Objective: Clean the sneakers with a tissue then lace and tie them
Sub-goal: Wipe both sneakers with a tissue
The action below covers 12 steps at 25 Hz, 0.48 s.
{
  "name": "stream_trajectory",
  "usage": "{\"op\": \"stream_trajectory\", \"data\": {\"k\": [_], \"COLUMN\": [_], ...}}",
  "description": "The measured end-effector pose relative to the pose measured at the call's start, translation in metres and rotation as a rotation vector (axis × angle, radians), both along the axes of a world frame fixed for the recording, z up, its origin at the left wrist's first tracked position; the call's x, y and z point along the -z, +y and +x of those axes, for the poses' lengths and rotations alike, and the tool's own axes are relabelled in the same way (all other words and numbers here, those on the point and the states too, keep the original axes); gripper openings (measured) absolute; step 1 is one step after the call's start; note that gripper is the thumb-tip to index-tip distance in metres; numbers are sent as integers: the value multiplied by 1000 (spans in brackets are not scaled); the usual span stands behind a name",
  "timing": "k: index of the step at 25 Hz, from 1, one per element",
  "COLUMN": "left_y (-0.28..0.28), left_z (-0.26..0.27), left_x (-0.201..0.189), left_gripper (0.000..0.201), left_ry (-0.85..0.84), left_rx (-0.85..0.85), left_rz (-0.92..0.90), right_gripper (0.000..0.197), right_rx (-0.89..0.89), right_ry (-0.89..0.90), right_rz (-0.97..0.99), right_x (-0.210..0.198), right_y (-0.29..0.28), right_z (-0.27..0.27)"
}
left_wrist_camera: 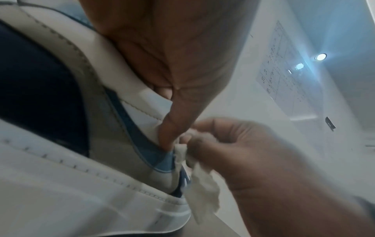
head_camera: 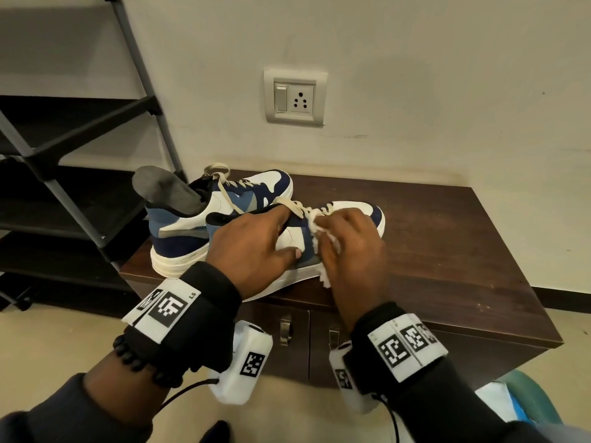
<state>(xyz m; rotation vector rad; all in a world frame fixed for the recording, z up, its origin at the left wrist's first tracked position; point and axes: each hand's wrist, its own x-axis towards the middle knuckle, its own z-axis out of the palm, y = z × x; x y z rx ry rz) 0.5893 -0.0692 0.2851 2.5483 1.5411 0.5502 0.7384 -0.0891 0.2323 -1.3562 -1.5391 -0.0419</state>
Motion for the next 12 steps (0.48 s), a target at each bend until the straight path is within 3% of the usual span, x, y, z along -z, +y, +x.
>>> {"op": "stream_trajectory", "data": {"k": [2, 5, 8, 12], "left_y": [0, 1, 2, 4], "left_z": [-2, 1, 3, 2], "left_x": [0, 0, 2, 1], "left_gripper": [24, 29, 34, 28], "left_ry": [-53, -118, -142, -111], "left_rx": [6, 12, -8, 11], "left_rz": [-11, -65, -103, -96], "right_gripper": [16, 15, 13, 14], "right_rx": [36, -96, 53, -45], "right_ry": [127, 93, 146, 34], "right_rz": [-38, 58, -74, 24], "right_x": [-5, -13, -7, -4], "right_y": [2, -2, -1, -12], "right_z": [7, -6, 2, -8]}}
